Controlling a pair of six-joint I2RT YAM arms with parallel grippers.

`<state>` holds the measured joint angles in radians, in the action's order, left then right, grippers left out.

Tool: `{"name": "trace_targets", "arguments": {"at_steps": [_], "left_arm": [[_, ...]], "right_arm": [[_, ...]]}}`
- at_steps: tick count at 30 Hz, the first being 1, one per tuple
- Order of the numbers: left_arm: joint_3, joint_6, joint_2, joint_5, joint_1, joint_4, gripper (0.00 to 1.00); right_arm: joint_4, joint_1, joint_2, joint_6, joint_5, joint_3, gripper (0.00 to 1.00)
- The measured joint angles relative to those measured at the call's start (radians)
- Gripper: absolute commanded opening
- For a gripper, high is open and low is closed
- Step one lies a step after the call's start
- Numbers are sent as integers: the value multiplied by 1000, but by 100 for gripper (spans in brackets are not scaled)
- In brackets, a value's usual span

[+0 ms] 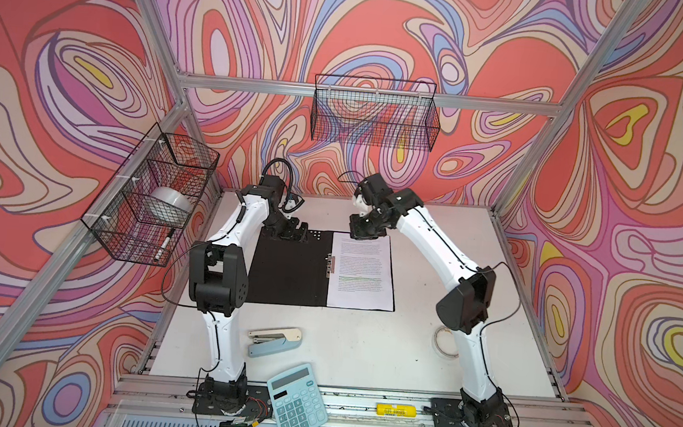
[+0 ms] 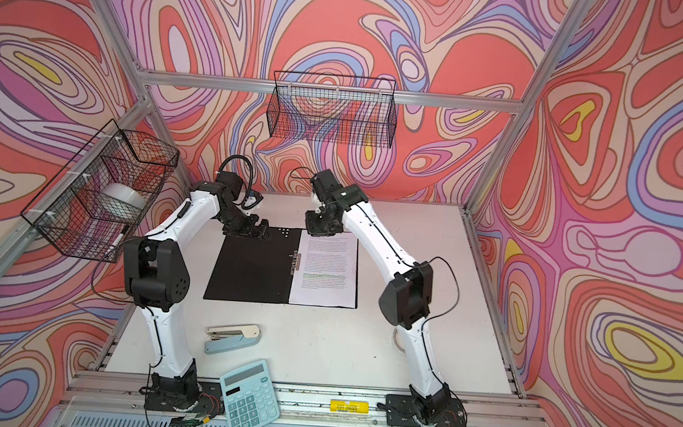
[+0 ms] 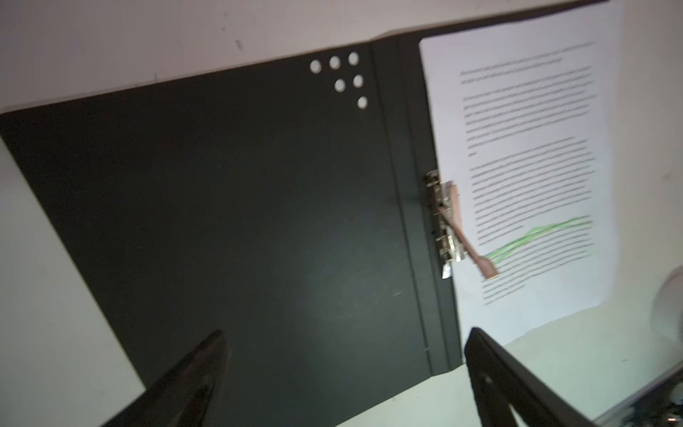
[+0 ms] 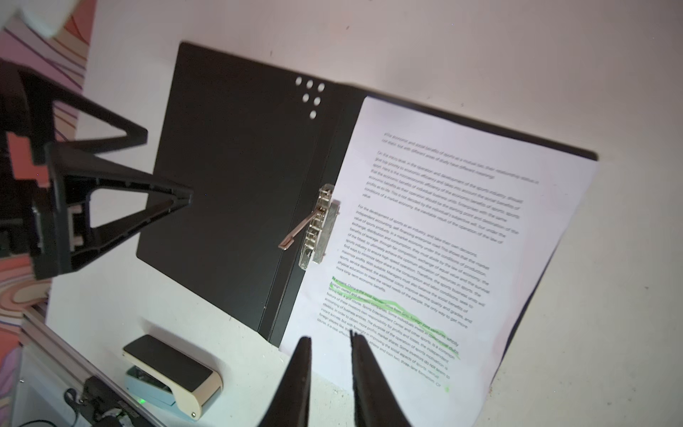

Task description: Put the files into the folder

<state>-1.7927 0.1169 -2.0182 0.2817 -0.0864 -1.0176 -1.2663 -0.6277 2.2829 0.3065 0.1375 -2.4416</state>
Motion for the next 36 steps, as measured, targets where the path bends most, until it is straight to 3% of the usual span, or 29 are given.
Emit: {"name": "trace_targets", "arguments": {"at_steps": [8,14,25,36], "left_arm": [[151,159,-1,-190,-14,-15,95],[196,162,0,-282,-5,12,97],[196,6,2,-249,105,50,100],[207,-88,-21,-197,180,79,100]], "right_arm": [[-61,-83,99,-9,-10,-35,19],[-9,-89,100,14,-38,-5,19],[170,-89,12,103,-117,248,20],[266,-89,-24,114,-125,268,20]]}}
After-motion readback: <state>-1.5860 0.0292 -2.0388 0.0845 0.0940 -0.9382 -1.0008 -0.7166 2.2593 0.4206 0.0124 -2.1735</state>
